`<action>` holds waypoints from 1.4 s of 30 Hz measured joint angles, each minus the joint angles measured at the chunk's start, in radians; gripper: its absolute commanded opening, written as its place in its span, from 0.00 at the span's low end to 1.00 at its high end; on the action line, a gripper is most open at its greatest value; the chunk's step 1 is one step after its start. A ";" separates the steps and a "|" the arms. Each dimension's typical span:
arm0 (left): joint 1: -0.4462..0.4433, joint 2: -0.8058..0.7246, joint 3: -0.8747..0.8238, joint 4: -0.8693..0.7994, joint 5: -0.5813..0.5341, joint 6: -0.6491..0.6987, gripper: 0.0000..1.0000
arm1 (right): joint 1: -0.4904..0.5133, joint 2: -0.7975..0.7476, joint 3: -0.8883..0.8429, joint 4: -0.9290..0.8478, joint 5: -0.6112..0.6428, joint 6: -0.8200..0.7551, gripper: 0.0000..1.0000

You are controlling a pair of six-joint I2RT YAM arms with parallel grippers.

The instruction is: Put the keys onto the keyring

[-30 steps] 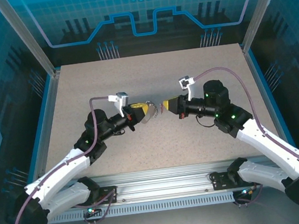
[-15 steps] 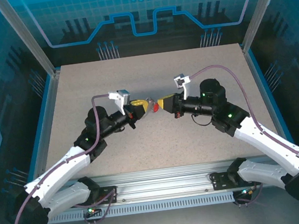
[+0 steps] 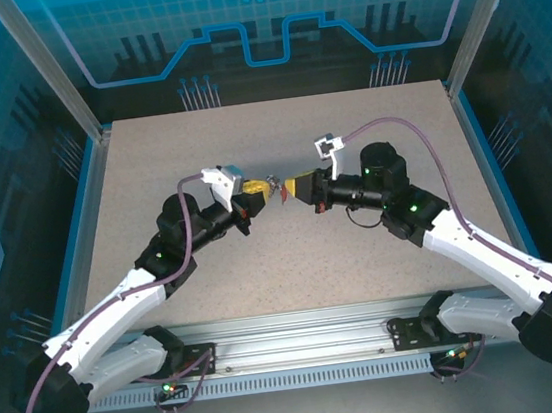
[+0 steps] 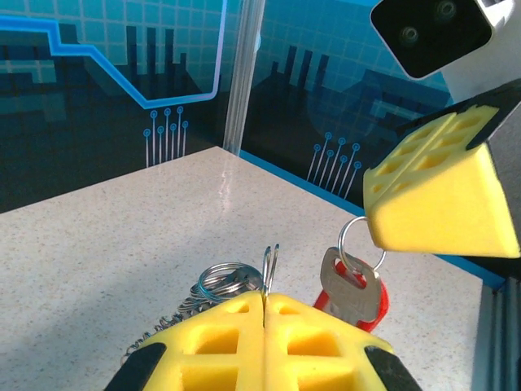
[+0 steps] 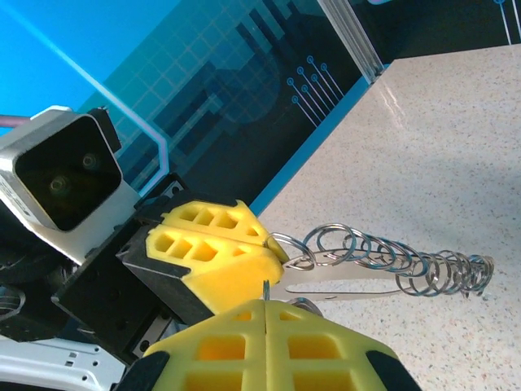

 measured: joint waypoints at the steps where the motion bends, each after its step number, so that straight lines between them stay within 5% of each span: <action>1: 0.000 0.000 0.000 -0.003 -0.003 0.010 0.00 | 0.000 0.004 0.002 0.005 -0.001 0.003 0.00; 42: -0.011 0.000 0.001 -0.027 -0.010 0.071 0.00 | -0.017 0.095 0.016 0.089 -0.018 0.046 0.00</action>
